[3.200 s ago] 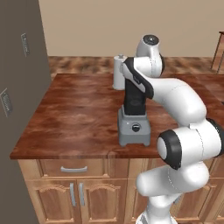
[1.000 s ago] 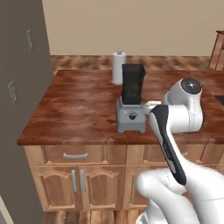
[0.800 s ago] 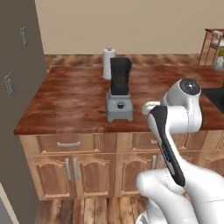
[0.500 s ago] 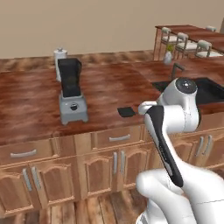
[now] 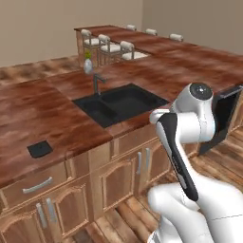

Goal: Grab the lemon and onion from the fridge, place them in the blender, close the lid, and turn on the blender to create a marinade.

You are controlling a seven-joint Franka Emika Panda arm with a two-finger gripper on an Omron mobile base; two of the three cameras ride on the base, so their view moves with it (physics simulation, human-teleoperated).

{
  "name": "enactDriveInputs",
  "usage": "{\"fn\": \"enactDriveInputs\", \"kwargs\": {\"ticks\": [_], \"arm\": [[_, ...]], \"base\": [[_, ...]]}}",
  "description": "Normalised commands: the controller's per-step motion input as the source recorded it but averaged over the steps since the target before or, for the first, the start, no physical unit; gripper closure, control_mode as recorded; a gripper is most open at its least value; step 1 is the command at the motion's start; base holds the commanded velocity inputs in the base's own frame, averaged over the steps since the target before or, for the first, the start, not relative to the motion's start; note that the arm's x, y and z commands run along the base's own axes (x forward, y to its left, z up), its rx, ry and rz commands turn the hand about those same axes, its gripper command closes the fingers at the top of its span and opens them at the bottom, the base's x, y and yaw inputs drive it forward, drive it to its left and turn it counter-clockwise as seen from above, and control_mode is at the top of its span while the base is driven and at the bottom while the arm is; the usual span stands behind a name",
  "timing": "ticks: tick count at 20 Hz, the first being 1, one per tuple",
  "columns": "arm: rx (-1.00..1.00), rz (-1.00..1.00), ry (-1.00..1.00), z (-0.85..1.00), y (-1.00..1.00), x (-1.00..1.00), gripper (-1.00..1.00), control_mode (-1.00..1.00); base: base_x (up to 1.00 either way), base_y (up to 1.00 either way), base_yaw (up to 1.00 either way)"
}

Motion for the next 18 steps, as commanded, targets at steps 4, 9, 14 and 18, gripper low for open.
{"fn": "enactDriveInputs", "kwargs": {"ticks": [4,9,14,18], "arm": [[0.0,0.0,0.0,0.0,0.0,0.0,-1.0,1.0],[0.0,0.0,0.0,0.0,0.0,0.0,-1.0,1.0],[0.0,0.0,0.0,0.0,0.0,0.0,-1.0,1.0],[0.0,0.0,0.0,0.0,0.0,0.0,-1.0,1.0]], "base": [[0.61,-0.85,-0.47],[0.7,-0.88,-0.43],[0.56,-0.75,-0.46],[0.41,-0.57,-0.44]]}}
